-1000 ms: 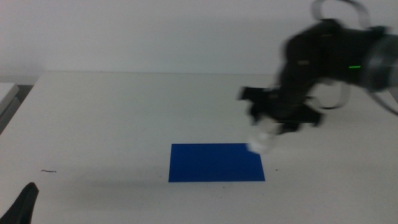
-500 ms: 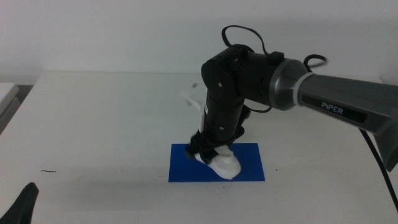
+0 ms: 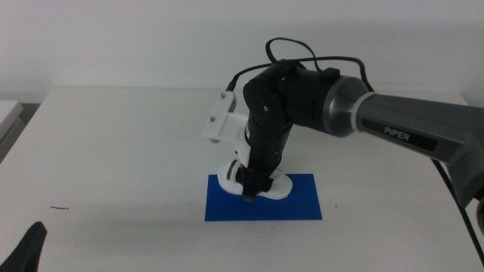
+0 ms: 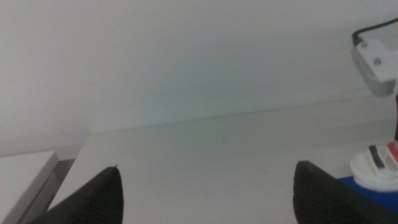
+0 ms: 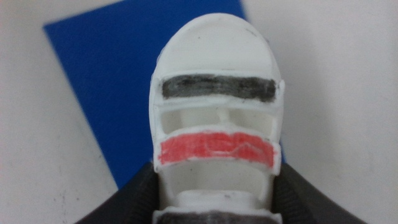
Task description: Use one arm to grab the shoe from the table and place it on the mat.
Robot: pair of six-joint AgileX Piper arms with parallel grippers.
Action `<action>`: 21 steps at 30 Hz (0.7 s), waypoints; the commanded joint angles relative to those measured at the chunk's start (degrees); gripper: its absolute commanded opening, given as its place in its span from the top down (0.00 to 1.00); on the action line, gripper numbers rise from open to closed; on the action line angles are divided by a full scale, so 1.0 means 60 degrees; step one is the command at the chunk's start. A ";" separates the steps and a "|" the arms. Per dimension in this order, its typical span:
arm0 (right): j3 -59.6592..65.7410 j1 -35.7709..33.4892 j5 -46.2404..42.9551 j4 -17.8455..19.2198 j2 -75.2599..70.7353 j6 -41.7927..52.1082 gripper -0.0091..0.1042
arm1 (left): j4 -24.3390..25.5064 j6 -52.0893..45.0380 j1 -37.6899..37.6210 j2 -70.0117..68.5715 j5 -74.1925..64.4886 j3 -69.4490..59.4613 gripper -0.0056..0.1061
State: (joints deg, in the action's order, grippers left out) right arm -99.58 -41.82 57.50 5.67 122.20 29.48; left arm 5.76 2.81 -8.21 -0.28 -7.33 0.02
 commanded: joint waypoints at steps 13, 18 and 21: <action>0.0027 0.0039 0.0229 -0.0076 0.0553 0.1584 0.63 | -0.0038 0.0013 -0.0064 0.0046 0.0116 -0.0003 0.11; 0.0027 0.0039 0.0172 -0.0076 0.0575 0.1542 0.31 | -0.0038 0.0013 -0.0064 0.0046 0.0116 -0.0003 0.11; 0.0280 0.0039 0.0028 -0.0096 0.0002 0.1260 0.20 | -0.0038 0.0013 -0.0064 0.0046 0.0116 -0.0003 0.11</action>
State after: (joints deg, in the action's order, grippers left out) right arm -98.37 -41.72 58.16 5.08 124.71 37.75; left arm 5.76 2.81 -8.21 -0.28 -7.33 0.02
